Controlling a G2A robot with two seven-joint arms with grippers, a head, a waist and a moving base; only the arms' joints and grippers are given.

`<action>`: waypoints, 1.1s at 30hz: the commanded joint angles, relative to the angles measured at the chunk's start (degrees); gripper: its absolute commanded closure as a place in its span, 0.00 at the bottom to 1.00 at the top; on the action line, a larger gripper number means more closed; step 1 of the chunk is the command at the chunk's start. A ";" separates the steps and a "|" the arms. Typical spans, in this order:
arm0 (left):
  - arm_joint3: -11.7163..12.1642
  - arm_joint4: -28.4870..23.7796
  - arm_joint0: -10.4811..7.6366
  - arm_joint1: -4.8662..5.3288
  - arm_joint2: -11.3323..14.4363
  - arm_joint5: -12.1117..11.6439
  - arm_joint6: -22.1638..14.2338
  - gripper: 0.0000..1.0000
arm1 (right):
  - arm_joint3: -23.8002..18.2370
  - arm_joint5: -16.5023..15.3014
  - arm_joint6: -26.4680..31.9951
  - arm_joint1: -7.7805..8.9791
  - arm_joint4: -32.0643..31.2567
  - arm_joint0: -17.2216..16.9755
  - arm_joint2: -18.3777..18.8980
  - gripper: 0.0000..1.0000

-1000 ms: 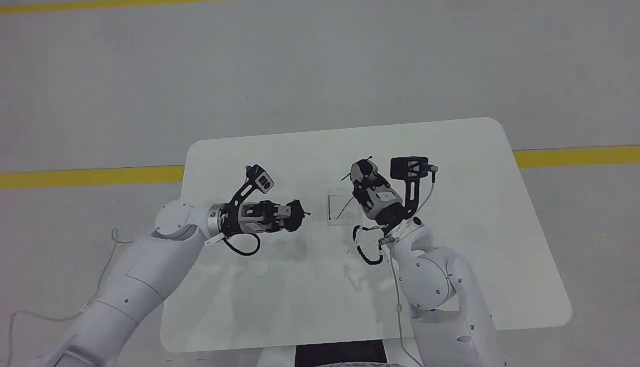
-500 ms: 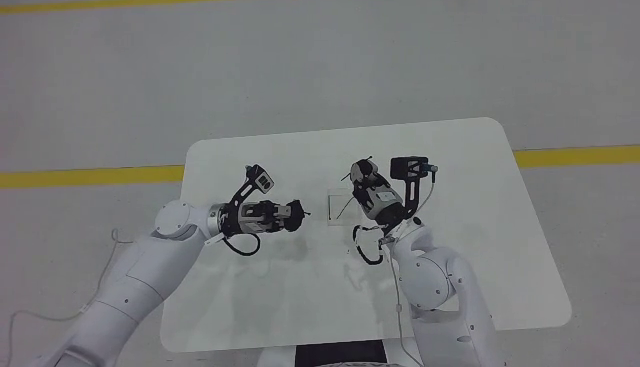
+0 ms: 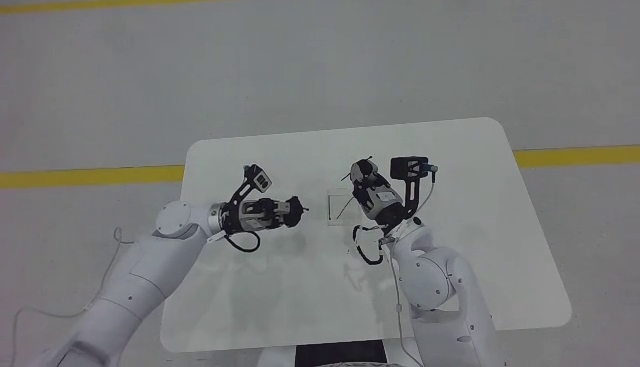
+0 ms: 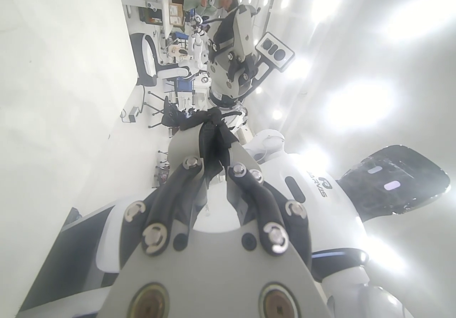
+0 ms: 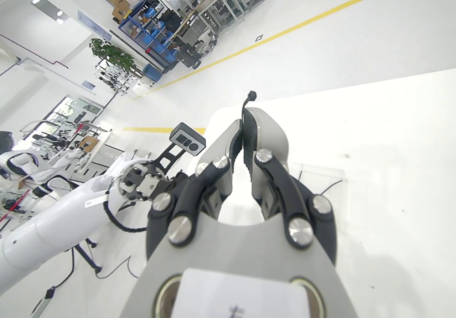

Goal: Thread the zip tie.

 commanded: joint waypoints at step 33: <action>4.33 0.77 -4.44 -3.73 1.18 0.02 -0.43 1.00 | 0.00 0.00 0.00 0.00 0.00 0.00 0.00 1.00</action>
